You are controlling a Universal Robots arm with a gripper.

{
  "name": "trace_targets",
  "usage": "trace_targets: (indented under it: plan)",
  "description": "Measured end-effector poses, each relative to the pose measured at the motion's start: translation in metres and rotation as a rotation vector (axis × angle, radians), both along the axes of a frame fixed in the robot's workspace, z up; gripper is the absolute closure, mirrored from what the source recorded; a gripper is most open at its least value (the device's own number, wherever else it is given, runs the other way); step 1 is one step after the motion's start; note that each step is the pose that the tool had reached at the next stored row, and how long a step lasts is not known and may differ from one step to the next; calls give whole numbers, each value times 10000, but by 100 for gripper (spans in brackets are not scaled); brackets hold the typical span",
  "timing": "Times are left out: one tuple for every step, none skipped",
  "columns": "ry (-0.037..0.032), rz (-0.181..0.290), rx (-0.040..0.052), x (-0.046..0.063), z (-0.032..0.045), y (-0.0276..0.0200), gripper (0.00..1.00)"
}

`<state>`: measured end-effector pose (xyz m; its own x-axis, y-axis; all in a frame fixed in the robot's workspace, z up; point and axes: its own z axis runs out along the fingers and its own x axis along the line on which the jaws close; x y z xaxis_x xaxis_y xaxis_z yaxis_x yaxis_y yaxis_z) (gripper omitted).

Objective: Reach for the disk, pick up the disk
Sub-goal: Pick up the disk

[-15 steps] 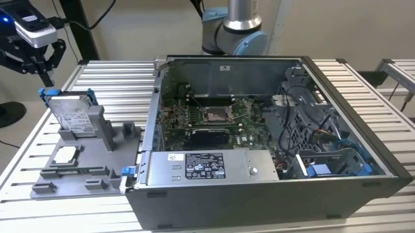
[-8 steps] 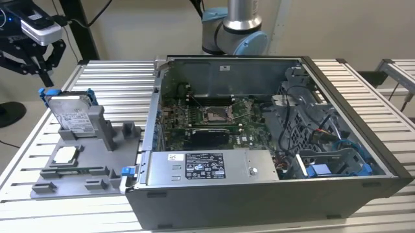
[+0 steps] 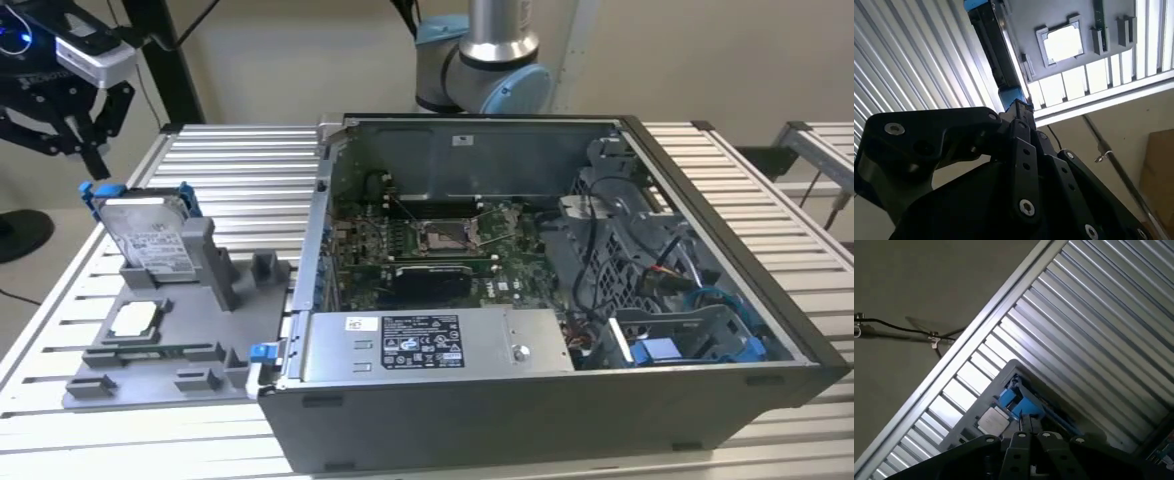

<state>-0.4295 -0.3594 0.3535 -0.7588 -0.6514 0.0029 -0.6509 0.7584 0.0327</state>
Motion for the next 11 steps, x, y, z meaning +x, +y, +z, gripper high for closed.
trace_targets:
  plan:
    - [0, 194, -2, 0, 0, 0, 100]
    - [1, 365, -3, 0, 0, 0, 100]
    - [0, 550, -5, 0, 0, 0, 100]
    - [0, 729, -6, 0, 0, 0, 100]
    - [0, 915, -7, -1, 0, 0, 100]
    - [0, 1099, -9, -1, 0, 0, 100]
    - [0, 1280, -11, -1, 0, 0, 100]
    - [0, 1465, -12, -1, 0, 0, 100]
    - [0, 1639, -14, -1, 0, 0, 100]
    - [0, 1825, -16, -1, 0, 0, 100]
    - [1, 2004, -17, -1, 0, 0, 100]
